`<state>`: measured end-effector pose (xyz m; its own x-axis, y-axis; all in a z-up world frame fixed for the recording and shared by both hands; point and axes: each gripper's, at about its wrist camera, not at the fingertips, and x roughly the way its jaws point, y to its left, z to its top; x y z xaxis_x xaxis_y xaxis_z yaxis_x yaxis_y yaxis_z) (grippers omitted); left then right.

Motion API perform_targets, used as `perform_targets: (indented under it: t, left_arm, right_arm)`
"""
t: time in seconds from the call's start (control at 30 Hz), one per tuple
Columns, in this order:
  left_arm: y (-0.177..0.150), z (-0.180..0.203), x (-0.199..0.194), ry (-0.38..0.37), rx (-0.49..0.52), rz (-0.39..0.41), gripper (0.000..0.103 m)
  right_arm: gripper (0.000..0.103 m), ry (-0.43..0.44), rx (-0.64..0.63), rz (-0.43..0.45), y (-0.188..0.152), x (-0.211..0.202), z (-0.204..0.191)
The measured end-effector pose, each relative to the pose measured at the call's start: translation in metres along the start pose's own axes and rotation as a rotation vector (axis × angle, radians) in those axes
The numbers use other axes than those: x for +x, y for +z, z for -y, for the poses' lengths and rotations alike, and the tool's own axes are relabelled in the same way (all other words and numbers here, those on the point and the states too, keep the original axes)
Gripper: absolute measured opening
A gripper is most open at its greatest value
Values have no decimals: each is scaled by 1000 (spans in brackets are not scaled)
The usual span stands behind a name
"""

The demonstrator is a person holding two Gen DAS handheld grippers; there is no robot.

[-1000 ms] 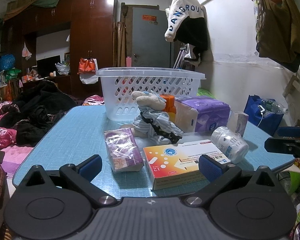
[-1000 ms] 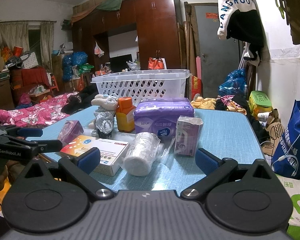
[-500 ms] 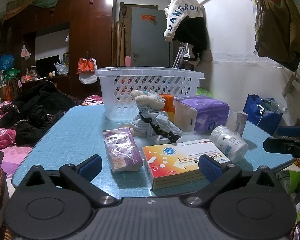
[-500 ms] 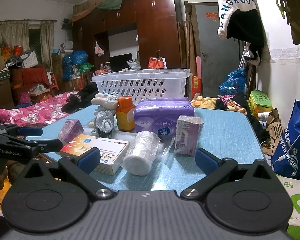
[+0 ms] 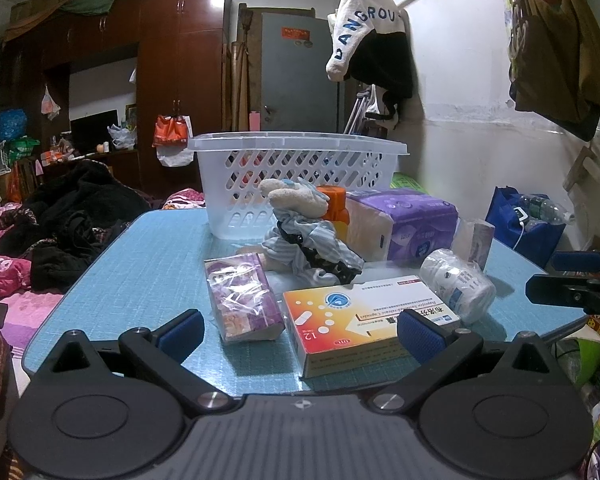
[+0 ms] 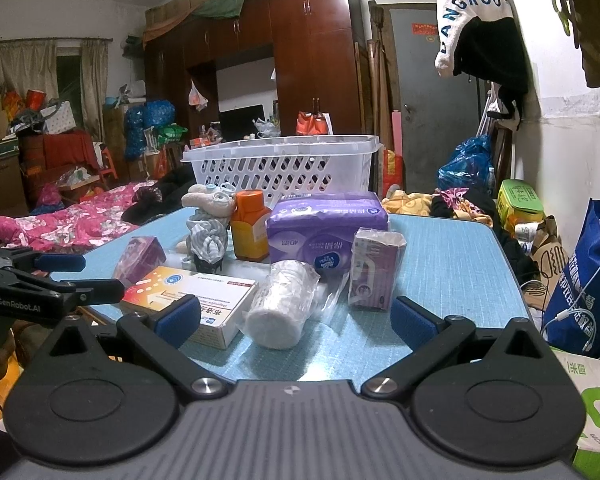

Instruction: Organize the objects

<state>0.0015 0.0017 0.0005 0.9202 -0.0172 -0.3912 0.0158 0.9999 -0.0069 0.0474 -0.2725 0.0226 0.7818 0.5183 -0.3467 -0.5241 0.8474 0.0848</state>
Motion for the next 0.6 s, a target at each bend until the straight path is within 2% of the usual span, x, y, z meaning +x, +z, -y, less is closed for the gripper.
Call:
perform_targets:
  t: [0.6]
  left_arm:
    - [-1, 0, 1, -13, 15, 7, 103]
  right_arm:
    - [103, -8, -9, -8, -3, 1, 2]
